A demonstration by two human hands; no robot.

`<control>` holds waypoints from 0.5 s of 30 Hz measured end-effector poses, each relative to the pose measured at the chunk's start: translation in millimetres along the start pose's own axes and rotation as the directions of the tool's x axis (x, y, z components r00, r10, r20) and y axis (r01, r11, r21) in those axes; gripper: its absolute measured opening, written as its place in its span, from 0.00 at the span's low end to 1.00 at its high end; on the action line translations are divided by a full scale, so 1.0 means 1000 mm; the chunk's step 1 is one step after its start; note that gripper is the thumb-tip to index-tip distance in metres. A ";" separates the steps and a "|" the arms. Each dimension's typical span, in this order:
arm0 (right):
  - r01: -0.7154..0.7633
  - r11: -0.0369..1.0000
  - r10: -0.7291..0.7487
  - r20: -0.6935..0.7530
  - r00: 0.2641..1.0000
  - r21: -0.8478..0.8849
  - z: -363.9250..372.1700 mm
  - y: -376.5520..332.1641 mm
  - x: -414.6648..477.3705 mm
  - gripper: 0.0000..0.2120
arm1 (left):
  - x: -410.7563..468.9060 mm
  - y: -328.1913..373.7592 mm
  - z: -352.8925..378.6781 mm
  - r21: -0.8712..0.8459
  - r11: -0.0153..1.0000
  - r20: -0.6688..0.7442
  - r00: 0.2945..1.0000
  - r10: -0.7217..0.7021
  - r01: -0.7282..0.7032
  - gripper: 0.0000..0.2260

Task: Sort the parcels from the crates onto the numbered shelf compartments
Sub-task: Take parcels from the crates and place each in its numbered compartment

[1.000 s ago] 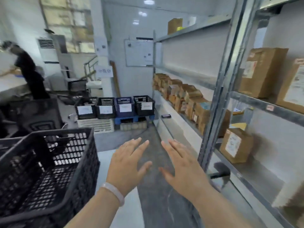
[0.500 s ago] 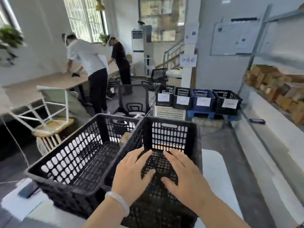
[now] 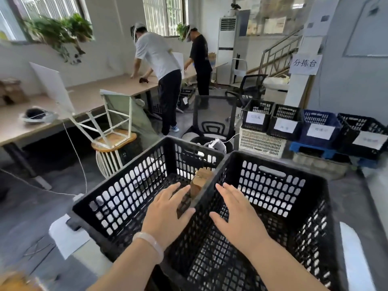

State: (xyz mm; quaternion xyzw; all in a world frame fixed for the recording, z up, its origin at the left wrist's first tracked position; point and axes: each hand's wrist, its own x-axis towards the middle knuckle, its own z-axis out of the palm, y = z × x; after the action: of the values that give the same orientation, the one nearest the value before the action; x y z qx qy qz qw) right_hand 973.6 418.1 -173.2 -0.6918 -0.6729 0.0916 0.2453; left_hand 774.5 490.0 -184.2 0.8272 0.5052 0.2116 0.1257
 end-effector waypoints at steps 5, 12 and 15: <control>-0.044 0.999 0.044 0.038 0.998 0.006 0.018 -0.002 0.036 0.34 | 0.040 -0.030 0.004 -0.071 0.997 0.030 0.999 -0.025 0.028 0.27; -0.189 0.979 0.198 -0.120 0.973 0.083 0.034 -0.024 0.108 0.28 | 0.124 -0.082 0.038 -0.224 0.974 0.180 0.983 0.022 0.019 0.26; -0.283 0.937 0.314 -0.138 0.939 0.203 0.058 -0.035 0.149 0.27 | 0.157 -0.098 0.061 -0.326 0.944 0.254 0.966 0.039 0.048 0.26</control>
State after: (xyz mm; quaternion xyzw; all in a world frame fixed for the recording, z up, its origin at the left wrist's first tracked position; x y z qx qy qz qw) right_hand 927.7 575.4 -176.4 -0.7662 -0.5257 0.1297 0.3461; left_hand 789.7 675.0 -243.7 0.8138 0.4440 0.1835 0.3271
